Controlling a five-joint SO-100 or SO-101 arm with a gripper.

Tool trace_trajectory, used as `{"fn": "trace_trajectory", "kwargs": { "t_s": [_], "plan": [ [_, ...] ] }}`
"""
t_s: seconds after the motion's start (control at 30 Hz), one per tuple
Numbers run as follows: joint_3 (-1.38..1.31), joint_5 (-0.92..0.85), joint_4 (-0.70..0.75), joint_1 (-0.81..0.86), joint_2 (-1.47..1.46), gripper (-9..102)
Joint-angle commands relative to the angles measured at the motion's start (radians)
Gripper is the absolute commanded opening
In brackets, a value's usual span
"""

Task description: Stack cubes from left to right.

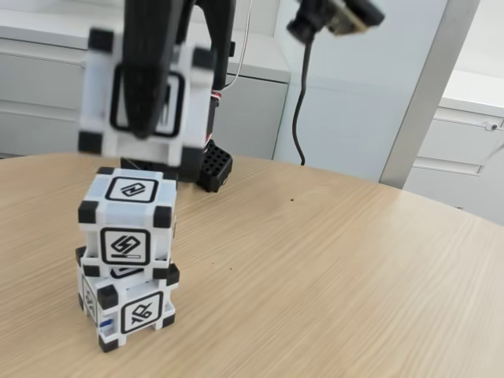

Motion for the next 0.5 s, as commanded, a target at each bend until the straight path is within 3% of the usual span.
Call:
{"fn": "trace_trajectory", "kwargs": {
  "t_s": [0.0, 0.2, 0.47],
  "plan": [
    [-0.028, -0.029, 0.008, 0.008, 0.014, 16],
    [-0.025, -0.029, 0.012, 0.015, -0.002, 15],
    [-0.025, -0.037, 0.011, 0.166, 0.002, 15]
  ]
}}
